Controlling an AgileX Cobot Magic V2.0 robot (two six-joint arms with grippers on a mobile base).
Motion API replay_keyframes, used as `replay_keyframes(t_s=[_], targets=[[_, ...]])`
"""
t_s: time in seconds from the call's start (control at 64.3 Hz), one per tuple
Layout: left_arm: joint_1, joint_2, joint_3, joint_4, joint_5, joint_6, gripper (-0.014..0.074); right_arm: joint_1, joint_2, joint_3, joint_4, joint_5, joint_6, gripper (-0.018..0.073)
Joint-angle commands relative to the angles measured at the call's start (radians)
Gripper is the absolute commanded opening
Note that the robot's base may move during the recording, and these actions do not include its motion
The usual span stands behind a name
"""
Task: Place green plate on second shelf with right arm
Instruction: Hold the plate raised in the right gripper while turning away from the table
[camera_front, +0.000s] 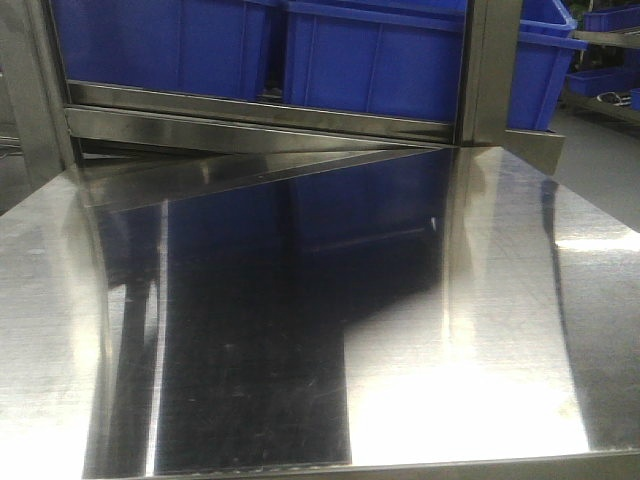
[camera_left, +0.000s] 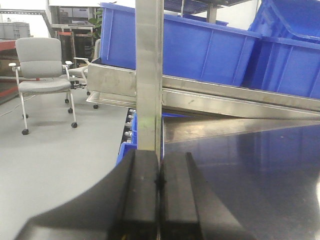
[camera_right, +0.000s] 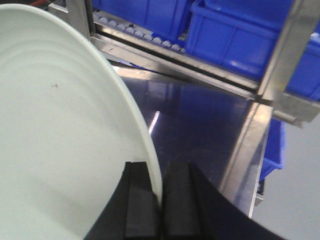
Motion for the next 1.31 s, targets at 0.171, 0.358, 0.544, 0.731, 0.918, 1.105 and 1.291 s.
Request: replay_keyframes(t_s=[0.171, 0.358, 0.544, 0.731, 0.918, 1.105, 1.291], targets=[[0.000, -0.020, 0.042, -0.006, -0.094, -0.001, 0.0130, -0.003, -0.214, -0.027, -0.221, 0.051, 0.057, 0.0054], [0.000, -0.020, 0.042, -0.006, -0.094, -0.001, 0.0130, -0.003, -0.338, -0.027, -0.372, 0.075, 0.132, 0.0054], [0.000, -0.020, 0.042, -0.006, -0.094, -0.001, 0.0130, -0.003, -0.363, 0.049, -0.433, 0.055, 0.136, 0.0054], [0.000, -0.020, 0.042, -0.006, -0.094, -0.001, 0.0130, -0.003, -0.363, 0.237, -0.398, -0.193, 0.136, 0.0054], [0.000, -0.020, 0.042, -0.006, -0.094, -0.001, 0.0130, -0.003, -0.363, 0.483, -0.357, -0.586, 0.136, 0.0054], [0.000, -0.020, 0.042, -0.006, -0.094, -0.001, 0.0130, -0.037, -0.365, 0.712, -0.257, -0.863, 0.136, 0.0054], [0.000, -0.020, 0.042, -0.006, -0.094, -0.001, 0.0130, -0.165, -0.390, 0.819, -0.110, -0.950, 0.136, 0.0054]])
